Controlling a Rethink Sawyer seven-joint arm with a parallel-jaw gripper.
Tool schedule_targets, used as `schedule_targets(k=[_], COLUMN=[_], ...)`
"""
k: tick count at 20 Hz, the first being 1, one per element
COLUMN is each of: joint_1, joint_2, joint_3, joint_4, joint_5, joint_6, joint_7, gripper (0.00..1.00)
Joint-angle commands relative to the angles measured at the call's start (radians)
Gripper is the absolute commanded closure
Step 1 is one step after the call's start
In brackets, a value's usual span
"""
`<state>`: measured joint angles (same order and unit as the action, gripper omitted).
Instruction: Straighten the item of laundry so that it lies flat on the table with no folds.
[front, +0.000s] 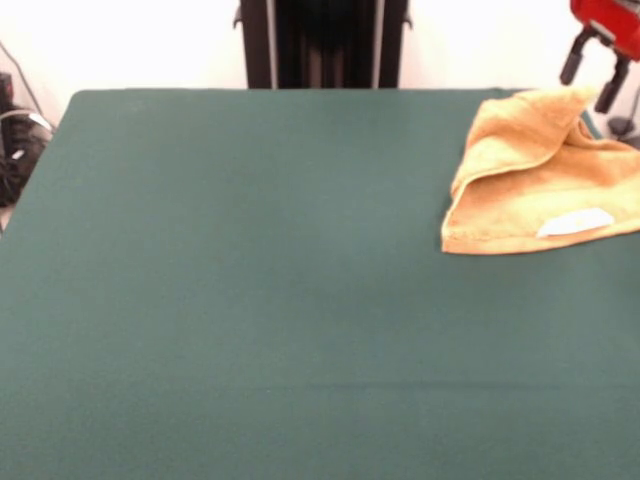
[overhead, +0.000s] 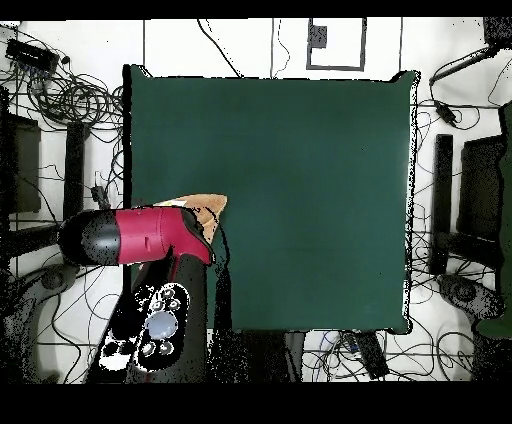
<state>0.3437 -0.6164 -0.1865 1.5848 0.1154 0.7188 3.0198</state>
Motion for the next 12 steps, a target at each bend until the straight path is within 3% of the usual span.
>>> schedule_targets(k=[1,12], joint_1=[0.002,-0.042], joint_2=[0.075,0.158], joint_3=[0.122,0.165], joint_4=[0.115,0.130], joint_5=[-0.014,-0.034], joint_6=[-0.035,-0.206], joint_7=[-0.019,-0.020], gripper=[0.00,0.00])
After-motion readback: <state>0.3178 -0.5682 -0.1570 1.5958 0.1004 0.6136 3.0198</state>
